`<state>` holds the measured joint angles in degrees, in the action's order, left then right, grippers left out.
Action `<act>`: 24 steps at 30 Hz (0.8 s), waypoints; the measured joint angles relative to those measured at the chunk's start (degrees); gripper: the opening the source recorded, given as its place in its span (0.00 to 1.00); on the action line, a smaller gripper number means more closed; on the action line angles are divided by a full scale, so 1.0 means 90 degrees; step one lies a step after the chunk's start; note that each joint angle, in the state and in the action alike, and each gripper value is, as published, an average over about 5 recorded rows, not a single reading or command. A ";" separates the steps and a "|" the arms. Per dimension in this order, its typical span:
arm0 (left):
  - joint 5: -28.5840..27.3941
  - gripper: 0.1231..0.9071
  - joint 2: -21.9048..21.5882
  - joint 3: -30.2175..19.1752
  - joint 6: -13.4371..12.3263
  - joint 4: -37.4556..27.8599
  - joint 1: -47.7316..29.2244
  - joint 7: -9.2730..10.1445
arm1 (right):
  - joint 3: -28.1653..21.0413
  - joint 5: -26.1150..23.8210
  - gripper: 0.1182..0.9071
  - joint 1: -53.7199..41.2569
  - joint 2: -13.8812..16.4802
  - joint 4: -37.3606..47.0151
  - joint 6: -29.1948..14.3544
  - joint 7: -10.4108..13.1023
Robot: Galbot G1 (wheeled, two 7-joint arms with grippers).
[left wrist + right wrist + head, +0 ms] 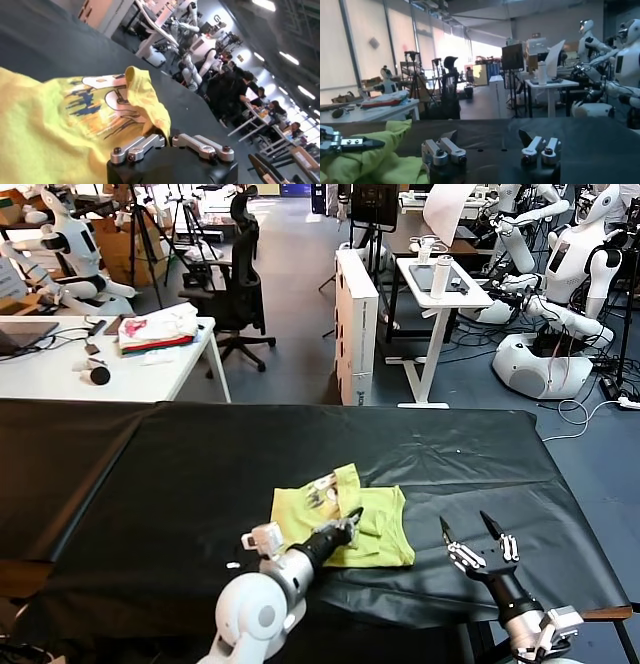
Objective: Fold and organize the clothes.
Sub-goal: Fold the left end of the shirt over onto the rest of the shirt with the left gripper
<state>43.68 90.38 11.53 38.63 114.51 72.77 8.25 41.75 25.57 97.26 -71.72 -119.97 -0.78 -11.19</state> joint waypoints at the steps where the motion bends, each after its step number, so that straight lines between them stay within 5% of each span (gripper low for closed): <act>1: -0.0010 0.07 0.0034 -0.0014 -0.0006 -0.0029 -0.0001 -0.0002 | -0.0002 0.0000 1.00 -0.0005 -0.0002 0.0003 0.0000 -0.0001; 13: -0.0456 0.11 0.0200 -0.0119 -0.0212 -0.0430 0.0059 -0.0207 | 0.0003 -0.0004 1.00 -0.0012 -0.0020 0.0004 -0.0001 -0.0004; 24: -0.0639 0.89 0.0195 -0.0304 -0.0375 -0.0678 0.0106 -0.0241 | -0.0099 -0.0101 1.00 -0.0104 0.0087 0.0076 -0.0005 -0.0005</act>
<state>37.93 92.13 8.79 35.26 108.41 73.72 6.08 40.86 24.66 96.32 -70.93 -119.29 -0.83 -11.23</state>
